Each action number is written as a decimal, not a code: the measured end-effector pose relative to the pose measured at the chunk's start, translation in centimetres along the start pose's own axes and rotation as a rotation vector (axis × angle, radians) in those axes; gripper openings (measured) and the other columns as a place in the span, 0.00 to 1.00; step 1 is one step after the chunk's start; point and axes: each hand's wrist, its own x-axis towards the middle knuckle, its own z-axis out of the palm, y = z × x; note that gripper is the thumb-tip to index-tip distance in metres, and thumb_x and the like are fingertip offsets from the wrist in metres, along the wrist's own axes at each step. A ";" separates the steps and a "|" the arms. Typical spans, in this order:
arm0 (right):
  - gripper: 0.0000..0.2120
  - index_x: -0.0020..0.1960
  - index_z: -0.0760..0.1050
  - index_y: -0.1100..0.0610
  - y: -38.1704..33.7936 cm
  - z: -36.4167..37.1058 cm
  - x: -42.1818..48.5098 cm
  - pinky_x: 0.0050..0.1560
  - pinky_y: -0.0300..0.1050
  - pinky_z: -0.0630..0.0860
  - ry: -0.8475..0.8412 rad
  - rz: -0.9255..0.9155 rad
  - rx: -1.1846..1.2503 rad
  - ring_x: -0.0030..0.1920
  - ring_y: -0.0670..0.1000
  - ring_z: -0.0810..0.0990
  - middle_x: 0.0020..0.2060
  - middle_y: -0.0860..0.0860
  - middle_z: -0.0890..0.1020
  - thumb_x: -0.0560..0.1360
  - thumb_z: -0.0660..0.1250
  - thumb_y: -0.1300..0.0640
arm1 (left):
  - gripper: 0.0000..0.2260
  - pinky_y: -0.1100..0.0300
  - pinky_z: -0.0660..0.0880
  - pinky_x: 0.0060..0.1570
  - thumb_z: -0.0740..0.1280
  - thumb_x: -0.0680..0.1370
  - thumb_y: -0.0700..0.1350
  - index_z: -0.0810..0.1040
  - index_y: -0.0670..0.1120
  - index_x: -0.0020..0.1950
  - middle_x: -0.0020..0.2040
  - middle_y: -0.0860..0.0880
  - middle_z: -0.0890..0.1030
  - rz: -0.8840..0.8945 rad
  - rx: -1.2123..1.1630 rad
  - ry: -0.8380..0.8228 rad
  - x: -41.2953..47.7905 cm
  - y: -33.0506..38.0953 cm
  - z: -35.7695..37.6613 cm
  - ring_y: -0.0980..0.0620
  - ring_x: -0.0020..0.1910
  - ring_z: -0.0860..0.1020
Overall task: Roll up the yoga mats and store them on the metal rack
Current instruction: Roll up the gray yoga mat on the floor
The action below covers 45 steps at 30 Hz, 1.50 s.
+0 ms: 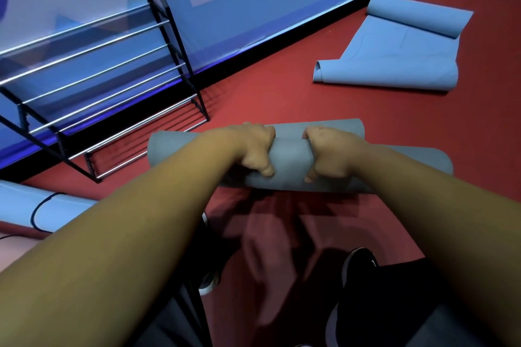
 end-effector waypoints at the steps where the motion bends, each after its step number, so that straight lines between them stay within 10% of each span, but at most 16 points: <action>1: 0.46 0.72 0.70 0.53 0.1 -0.1 0.1 0.65 0.55 0.78 -0.009 0.005 0.030 0.64 0.57 0.78 0.67 0.52 0.78 0.61 0.86 0.41 | 0.40 0.45 0.78 0.62 0.79 0.63 0.65 0.71 0.52 0.70 0.64 0.48 0.75 0.008 0.061 0.022 -0.2 0.1 0.1 0.43 0.62 0.75; 9: 0.46 0.75 0.69 0.52 0.4 -0.8 0.0 0.62 0.49 0.76 -0.086 0.034 0.150 0.62 0.55 0.78 0.67 0.51 0.79 0.64 0.87 0.44 | 0.43 0.49 0.71 0.56 0.82 0.61 0.69 0.73 0.50 0.68 0.62 0.49 0.75 0.069 0.228 0.226 -0.5 1.0 0.9 0.45 0.63 0.72; 17: 0.74 0.87 0.44 0.49 -0.6 1.5 -0.4 0.77 0.57 0.65 0.025 -0.034 -0.147 0.73 0.60 0.66 0.73 0.53 0.62 0.56 0.84 0.29 | 0.42 0.48 0.81 0.57 0.81 0.59 0.69 0.77 0.55 0.69 0.56 0.55 0.83 0.023 -0.042 0.071 0.0 -0.2 -0.2 0.47 0.55 0.82; 26: 0.59 0.82 0.59 0.51 -1.0 1.0 0.4 0.70 0.60 0.73 0.048 -0.033 -0.113 0.73 0.57 0.73 0.74 0.50 0.73 0.59 0.84 0.39 | 0.39 0.47 0.79 0.61 0.79 0.64 0.70 0.74 0.52 0.68 0.61 0.51 0.81 0.017 -0.030 -0.005 -0.3 0.3 -0.1 0.45 0.57 0.80; 33: 0.54 0.79 0.68 0.57 -0.7 0.2 0.4 0.70 0.58 0.76 -0.051 0.020 0.074 0.71 0.59 0.77 0.73 0.55 0.78 0.58 0.85 0.42 | 0.61 0.43 0.71 0.67 0.82 0.59 0.70 0.57 0.47 0.81 0.71 0.45 0.67 0.030 0.320 0.162 -0.9 2.6 1.6 0.41 0.70 0.70; 38: 0.57 0.85 0.60 0.57 -1.0 -0.4 -0.2 0.73 0.47 0.71 -0.079 -0.004 0.140 0.76 0.56 0.73 0.79 0.54 0.71 0.64 0.86 0.48 | 0.46 0.47 0.73 0.63 0.84 0.62 0.65 0.67 0.47 0.71 0.67 0.47 0.73 0.041 0.264 0.281 -0.7 2.9 1.8 0.43 0.67 0.74; 45: 0.70 0.87 0.45 0.50 -1.1 0.4 -0.5 0.75 0.59 0.67 0.003 0.012 -0.053 0.73 0.63 0.66 0.75 0.55 0.63 0.59 0.82 0.30 | 0.36 0.51 0.76 0.52 0.83 0.61 0.66 0.75 0.53 0.62 0.58 0.52 0.79 0.054 0.036 0.183 -0.2 0.7 0.3 0.45 0.58 0.79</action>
